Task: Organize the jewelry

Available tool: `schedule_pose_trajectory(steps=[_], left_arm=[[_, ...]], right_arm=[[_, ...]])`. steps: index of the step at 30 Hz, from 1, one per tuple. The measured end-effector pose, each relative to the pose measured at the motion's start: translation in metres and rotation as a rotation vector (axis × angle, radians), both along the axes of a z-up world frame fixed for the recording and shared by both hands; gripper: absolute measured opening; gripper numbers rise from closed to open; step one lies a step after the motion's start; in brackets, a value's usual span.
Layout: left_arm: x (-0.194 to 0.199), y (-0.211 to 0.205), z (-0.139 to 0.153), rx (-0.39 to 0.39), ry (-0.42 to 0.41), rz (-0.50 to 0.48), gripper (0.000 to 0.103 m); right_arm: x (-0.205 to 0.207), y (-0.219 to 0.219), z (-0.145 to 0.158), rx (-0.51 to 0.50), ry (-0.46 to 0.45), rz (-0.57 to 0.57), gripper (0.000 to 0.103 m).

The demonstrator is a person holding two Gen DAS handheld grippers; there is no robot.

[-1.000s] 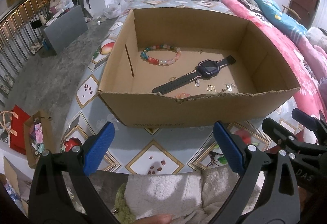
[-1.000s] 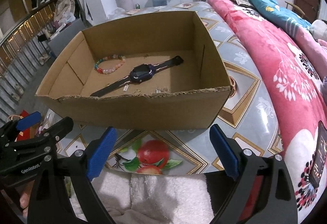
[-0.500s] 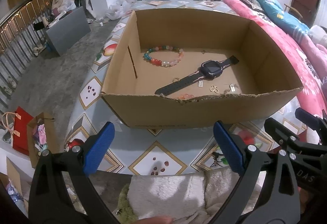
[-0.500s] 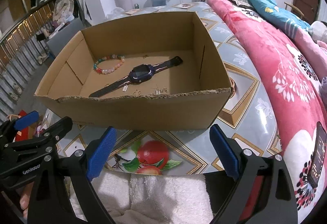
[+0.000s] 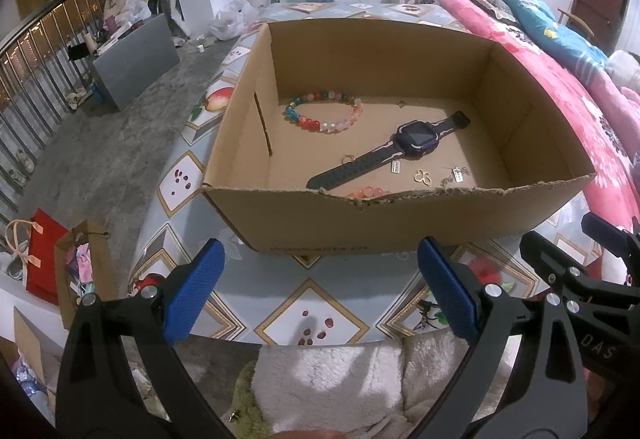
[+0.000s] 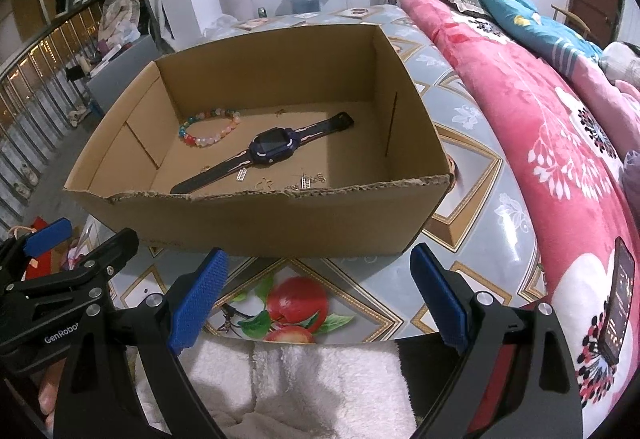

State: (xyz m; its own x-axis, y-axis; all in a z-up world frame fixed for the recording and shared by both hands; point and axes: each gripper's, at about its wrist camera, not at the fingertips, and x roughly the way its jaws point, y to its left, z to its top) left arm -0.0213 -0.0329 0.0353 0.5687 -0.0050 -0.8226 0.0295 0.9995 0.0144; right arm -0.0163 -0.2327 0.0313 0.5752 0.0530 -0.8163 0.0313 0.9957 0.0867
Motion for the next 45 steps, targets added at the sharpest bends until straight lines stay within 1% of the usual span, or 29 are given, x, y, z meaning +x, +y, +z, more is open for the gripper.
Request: schedule_pose_trajectory(steps=[8,22,45], left_arm=[[0.002,0.0,-0.001,0.0,0.013,0.005,0.093],[0.007,-0.007,-0.012,0.007,0.054,0.005,0.093],[0.009,-0.004,-0.012,0.007,0.055,0.006,0.093]], right_arm=[[0.003,0.001,-0.003,-0.004,0.011,0.002,0.09],[0.008,0.002,-0.014,0.004,0.057,0.003,0.09],[0.011,0.004,-0.014,0.005,0.064,0.005,0.09]])
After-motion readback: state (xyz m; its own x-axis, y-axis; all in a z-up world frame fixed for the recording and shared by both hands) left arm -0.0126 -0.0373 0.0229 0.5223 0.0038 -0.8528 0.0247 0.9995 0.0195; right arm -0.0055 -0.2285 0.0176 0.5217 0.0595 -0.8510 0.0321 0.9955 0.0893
